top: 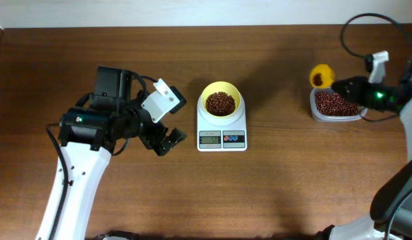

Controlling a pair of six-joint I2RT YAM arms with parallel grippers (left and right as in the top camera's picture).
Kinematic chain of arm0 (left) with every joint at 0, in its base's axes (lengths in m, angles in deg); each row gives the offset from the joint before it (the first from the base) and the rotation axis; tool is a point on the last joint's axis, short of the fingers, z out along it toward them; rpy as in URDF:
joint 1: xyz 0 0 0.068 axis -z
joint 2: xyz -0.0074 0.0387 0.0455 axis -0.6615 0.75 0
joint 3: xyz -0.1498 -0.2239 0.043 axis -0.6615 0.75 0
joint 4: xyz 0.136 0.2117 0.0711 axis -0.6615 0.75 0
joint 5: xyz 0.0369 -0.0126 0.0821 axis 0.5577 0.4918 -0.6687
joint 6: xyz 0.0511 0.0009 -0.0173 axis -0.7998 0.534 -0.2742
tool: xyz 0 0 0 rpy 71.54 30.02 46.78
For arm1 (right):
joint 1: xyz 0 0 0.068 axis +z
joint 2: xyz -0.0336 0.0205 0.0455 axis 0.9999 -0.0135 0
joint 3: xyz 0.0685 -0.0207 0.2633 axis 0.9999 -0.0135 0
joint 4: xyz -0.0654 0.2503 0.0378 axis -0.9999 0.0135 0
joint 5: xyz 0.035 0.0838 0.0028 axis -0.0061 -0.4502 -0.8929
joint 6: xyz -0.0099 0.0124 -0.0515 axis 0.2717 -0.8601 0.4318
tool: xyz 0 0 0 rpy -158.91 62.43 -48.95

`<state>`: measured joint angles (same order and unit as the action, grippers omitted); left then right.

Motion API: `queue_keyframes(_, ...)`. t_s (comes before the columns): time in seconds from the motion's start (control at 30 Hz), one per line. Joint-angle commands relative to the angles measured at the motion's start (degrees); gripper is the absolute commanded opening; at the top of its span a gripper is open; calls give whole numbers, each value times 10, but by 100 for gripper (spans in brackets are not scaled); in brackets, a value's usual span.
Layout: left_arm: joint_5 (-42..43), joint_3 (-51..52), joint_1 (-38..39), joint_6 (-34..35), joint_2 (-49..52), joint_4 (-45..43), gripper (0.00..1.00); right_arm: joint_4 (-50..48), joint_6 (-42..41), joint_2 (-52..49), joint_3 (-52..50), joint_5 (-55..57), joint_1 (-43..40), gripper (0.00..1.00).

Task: Scoop item into bowl and weigh 50g on scale
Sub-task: 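Carry the scoop right back over the bean tub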

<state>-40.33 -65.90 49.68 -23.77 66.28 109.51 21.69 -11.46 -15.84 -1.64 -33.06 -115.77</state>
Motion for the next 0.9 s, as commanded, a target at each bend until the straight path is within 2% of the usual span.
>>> queue_keyframes(0.0, 0, 2, -2, -9, 3, 1, 99, 29, 47, 16, 9, 38, -30, 4)
queue_keyframes(0.1, 0, 2, -2, -9, 3, 1, 99, 36, 56, 27, 9, 120, -42, 4)
queue_keyframes(0.2, 0, 2, -2, -9, 3, 1, 99, 32, 103, 51, 9, 202, -41, 4)
queue_keyframes(0.4, 0, 2, -2, -9, 3, 1, 99, 28, 160, 94, 9, 247, -39, 4)
queue_keyframes(0.47, 0, 2, -2, -9, 3, 1, 99, 30, 165, 93, 9, 264, -29, 4)
queue_keyframes(0.63, 0, 2, -2, -9, 3, 1, 99, 23, 203, 93, 9, 399, 44, 4)
queue_keyframes(0.87, 0, 2, -2, -9, 3, 1, 99, 24, 208, 93, 9, 419, 71, 4)
